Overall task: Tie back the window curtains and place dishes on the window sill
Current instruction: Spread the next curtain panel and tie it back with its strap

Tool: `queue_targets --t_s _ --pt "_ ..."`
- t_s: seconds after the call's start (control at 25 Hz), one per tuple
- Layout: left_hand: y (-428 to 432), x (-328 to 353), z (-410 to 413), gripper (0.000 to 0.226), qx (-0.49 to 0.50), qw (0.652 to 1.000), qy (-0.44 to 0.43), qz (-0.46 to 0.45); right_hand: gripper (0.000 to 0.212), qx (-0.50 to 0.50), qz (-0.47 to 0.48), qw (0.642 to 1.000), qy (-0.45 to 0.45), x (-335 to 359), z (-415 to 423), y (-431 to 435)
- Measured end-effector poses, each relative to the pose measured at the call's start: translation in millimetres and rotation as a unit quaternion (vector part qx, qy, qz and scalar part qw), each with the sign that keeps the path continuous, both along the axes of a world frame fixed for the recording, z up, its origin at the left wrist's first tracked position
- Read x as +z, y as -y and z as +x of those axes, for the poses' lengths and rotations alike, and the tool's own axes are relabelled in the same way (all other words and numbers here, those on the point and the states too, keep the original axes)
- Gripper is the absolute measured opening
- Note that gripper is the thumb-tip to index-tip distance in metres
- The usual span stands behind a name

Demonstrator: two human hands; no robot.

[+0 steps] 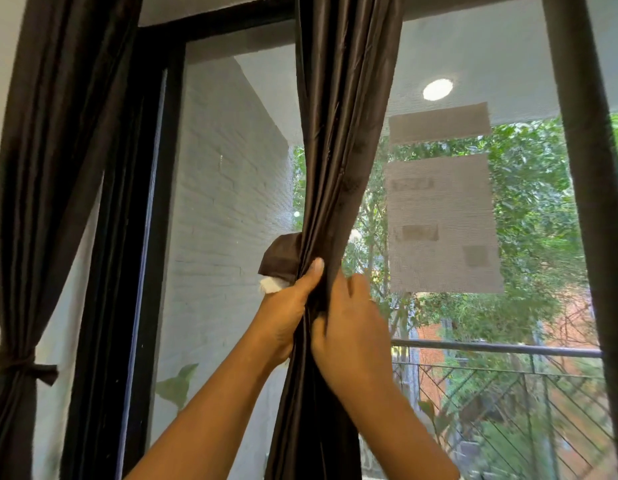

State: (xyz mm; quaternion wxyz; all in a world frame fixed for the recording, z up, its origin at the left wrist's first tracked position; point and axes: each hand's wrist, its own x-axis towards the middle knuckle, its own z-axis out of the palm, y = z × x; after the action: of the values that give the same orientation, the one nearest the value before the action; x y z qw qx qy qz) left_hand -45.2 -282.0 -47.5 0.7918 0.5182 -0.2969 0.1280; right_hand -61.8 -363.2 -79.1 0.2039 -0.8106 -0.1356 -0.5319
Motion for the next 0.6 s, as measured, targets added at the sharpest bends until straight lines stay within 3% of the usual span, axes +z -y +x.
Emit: queue_targets --t_s 0.12,0.2,0.32,0.36,0.44,0.48,0.6 --pt "0.2 0.0 -0.3 0.036 -0.001 0.999 0.003 0.049 0.045 0.061 -0.041 0.997 -0.003 -9.3 -2.0 -5.0" --pt "-1.3 1.2 -0.4 0.025 -0.004 0.997 -0.032 0.069 0.039 0.169 -0.038 0.985 -0.022 -13.2 -2.6 2.1" --pt "-3.6 3.8 0.7 0.017 -0.001 0.996 -0.044 0.071 0.012 0.306 0.181 0.934 0.028 -7.9 5.5 26.0" --pt "-4.4 4.5 0.5 0.018 0.001 0.997 -0.038 0.071 0.017 0.314 0.249 0.916 0.028 -2.7 12.6 34.3" --pt "-4.1 5.5 -0.9 0.02 -0.01 0.997 -0.027 0.074 0.039 0.364 0.307 0.873 -0.101 9.9 29.2 47.4" --pt "-3.7 6.0 -1.2 0.02 -0.019 0.997 -0.023 0.075 0.047 0.415 0.311 0.835 -0.183 15.3 35.8 50.1" --pt "-5.2 6.6 0.6 0.024 -0.051 0.996 -0.009 0.078 0.049 0.536 0.285 0.733 -0.307 20.0 50.0 51.7"
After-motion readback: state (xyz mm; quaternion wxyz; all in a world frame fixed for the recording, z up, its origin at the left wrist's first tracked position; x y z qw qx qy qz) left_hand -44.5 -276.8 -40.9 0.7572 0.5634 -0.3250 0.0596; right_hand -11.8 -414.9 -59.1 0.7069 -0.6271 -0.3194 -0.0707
